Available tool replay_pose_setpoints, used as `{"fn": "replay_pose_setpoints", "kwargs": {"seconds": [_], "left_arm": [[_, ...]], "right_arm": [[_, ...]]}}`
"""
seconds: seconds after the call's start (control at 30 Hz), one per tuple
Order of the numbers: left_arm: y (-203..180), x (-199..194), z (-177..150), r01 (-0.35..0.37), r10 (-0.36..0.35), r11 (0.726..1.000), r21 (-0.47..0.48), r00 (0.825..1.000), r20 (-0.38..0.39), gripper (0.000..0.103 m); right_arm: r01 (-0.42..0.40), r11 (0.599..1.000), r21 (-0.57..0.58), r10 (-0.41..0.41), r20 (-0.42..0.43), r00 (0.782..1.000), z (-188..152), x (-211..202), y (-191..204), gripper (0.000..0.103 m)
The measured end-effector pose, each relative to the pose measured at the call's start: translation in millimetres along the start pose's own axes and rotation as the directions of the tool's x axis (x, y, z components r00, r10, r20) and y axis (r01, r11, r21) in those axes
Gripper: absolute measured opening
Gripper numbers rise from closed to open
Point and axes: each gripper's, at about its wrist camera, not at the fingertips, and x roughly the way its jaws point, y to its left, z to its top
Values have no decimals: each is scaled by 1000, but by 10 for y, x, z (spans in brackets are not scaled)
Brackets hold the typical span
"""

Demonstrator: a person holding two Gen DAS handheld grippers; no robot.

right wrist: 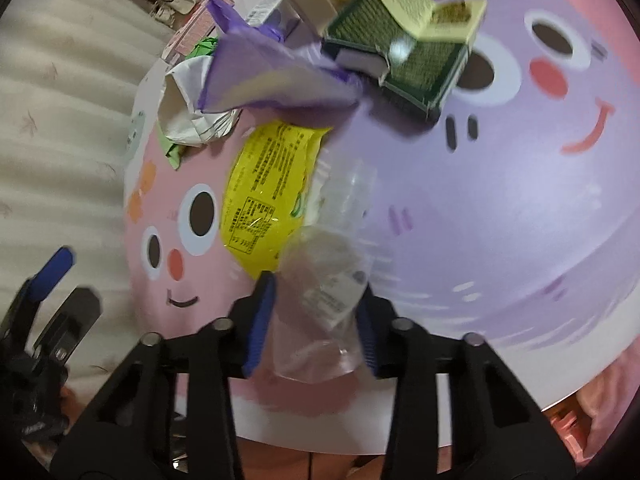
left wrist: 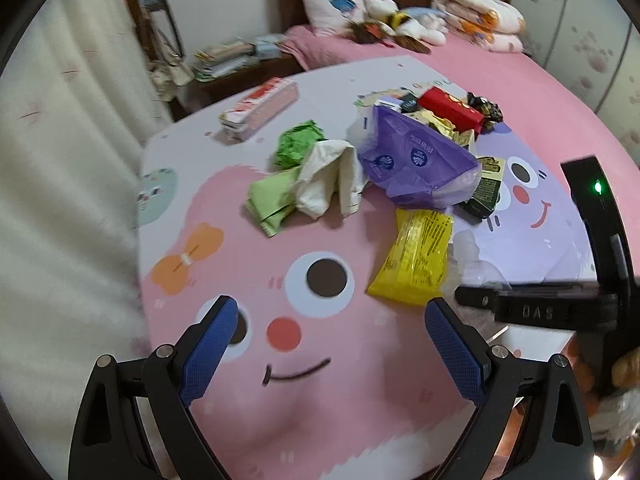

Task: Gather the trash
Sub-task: 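Grasp the clear plastic bottle with the right tool while the left tool grasps the yellow wrapper, then carry both items over the bin and open both tools to drop them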

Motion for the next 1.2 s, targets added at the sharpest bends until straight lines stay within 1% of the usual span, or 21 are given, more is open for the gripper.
{"fn": "replay_pose_setpoints", "kwargs": {"seconds": [0.13,0.2,0.23,0.3,0.43,0.5,0.53,0.57,0.6,0.63,0.67,0.7,0.73,0.77,0.8,0.9,1.07,1.2], "left_arm": [[-66,268,198,75,-74,997,24,996,-42,96],[-156,430,295,118,-115,992,34,990,-78,96],[-198,497,323,133,-129,990,40,987,-94,96],[-294,667,387,161,-153,985,54,980,-128,96],[-490,991,477,186,-169,979,78,967,-192,93],[-568,1138,500,187,-164,978,89,962,-220,83],[-614,1214,507,184,-157,978,97,960,-234,80],[-640,1269,504,181,-151,978,102,957,-246,73],[-676,1337,501,177,-145,979,103,955,-259,68],[-699,1376,495,174,-142,980,100,954,-266,66],[-723,1415,482,170,-139,981,92,952,-273,59],[-741,1437,472,170,-140,982,88,951,-277,50],[-765,1452,455,166,-137,983,83,950,-280,46],[-794,1436,441,160,-132,983,88,955,-266,38],[-821,1428,424,169,-140,982,87,953,-268,33],[-863,1342,345,168,-148,984,60,956,-252,28],[-900,1004,103,170,-162,985,25,966,-202,26],[-948,642,-157,166,-164,986,-3,974,-158,26]], "right_arm": [[5,999,41,-6,23,1000,-95,-30,-75,28],[0,998,70,-3,44,999,-161,-126,-135,21],[9,997,82,-14,56,998,-187,-163,-160,20],[41,994,106,-50,76,996,-241,-274,-228,20],[71,984,163,-91,117,989,-399,-492,-427,20],[77,979,186,-103,132,986,-477,-591,-515,20],[77,977,200,-106,140,985,-524,-648,-563,20],[78,975,207,-109,145,983,-560,-697,-598,20],[80,974,213,-114,151,982,-601,-742,-631,20],[83,972,218,-119,154,981,-646,-787,-663,20],[85,972,221,-121,157,980,-685,-830,-700,20],[86,971,221,-123,160,979,-726,-873,-734,20],[88,971,220,-125,162,979,-754,-903,-754,20],[90,972,219,-127,163,978,-770,-912,-757,20],[89,972,216,-126,163,979,-801,-943,-782,20],[83,977,196,-116,160,980,-832,-988,-803,20],[65,990,125,-84,156,984,-846,-1059,-761,20],[36,999,38,-41,145,989,-904,-1138,-780,20]]}}
